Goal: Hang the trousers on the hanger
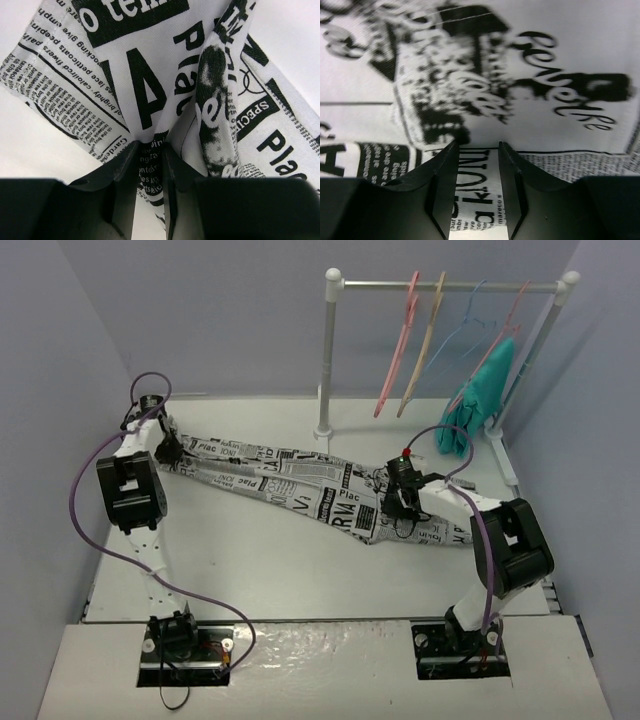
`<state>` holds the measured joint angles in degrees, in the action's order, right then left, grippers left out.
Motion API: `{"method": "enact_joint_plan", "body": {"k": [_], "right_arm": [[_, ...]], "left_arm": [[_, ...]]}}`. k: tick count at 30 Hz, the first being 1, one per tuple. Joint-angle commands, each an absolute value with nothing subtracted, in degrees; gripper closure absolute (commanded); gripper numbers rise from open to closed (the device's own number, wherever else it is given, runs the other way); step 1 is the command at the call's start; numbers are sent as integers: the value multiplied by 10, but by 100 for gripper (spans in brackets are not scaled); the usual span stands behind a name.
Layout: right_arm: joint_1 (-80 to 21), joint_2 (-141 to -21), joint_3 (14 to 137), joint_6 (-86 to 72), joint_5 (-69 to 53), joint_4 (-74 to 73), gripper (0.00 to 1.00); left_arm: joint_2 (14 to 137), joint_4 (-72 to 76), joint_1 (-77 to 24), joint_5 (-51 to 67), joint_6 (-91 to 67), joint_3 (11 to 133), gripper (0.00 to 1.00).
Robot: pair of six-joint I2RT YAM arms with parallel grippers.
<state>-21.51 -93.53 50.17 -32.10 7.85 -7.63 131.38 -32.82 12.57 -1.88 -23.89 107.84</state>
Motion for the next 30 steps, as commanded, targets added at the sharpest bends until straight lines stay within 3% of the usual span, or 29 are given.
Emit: {"method": "enact_joint_plan", "body": {"k": [1, 15, 21, 30], "right_arm": [[-162, -898, 483, -318, 94, -185, 65], [-53, -863, 526, -295, 113, -208, 62], [-53, -853, 606, -304, 143, -180, 62], [-61, -941, 650, -295, 95, -126, 64]], "left_arm": [[1256, -450, 167, -78, -267, 960, 82], [1001, -373, 191, -15, -316, 657, 83], [920, -335, 189, 28, -310, 608, 75], [916, -329, 189, 59, -312, 588, 73]]}}
